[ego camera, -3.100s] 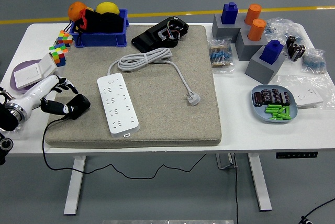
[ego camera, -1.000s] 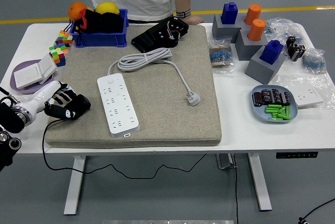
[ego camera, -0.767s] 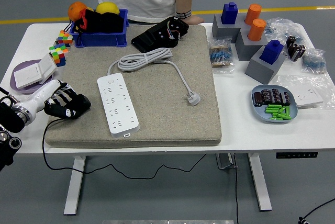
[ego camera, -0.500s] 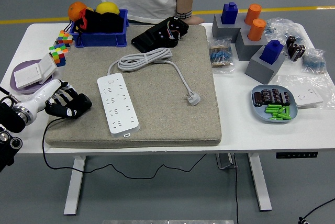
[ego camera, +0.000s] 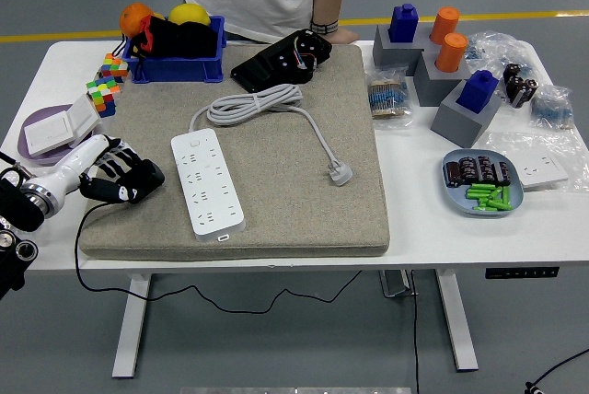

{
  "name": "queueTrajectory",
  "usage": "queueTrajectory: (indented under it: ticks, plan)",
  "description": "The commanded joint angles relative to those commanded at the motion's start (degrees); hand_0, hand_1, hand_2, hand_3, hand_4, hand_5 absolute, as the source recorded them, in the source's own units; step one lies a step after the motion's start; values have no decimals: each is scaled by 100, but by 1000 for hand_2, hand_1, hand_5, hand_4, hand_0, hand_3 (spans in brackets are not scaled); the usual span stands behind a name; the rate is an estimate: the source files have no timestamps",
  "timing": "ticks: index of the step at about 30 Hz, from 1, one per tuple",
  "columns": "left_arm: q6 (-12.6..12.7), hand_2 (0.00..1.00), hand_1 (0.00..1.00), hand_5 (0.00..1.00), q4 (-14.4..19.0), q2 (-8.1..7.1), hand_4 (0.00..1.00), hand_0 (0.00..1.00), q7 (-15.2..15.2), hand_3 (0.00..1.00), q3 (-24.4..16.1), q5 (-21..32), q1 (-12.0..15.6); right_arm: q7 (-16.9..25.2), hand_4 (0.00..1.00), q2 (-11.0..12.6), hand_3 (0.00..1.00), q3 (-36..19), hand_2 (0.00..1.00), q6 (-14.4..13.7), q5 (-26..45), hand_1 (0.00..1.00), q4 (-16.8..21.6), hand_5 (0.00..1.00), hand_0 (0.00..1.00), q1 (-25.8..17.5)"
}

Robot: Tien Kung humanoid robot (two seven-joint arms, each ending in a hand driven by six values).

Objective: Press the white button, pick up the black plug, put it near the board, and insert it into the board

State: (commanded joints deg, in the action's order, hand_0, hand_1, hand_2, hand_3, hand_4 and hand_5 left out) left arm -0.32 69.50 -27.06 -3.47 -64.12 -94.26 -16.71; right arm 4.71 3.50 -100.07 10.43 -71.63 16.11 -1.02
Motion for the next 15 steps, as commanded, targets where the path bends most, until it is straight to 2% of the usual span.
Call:
queueTrajectory:
  ticks: [5,9,15]
  plan:
    - [-13,444,442,2,202,-63,758,460,-55,522,64,-9,-62,2,742,3,625,-12,689,-1,2,702,-2,434,724,0]
    - [-48,444,442,2,367,-194,758,460,-159,522,288,3,-221,3,742,12,625,-18,689,-4,-1,702,-5,434,724,-2]
    - [-60,437,438,2,430,-445,757,462,-191,521,926,72,-670,4,741,23,623,-15,689,-3,12,702,-2,433,723,4]
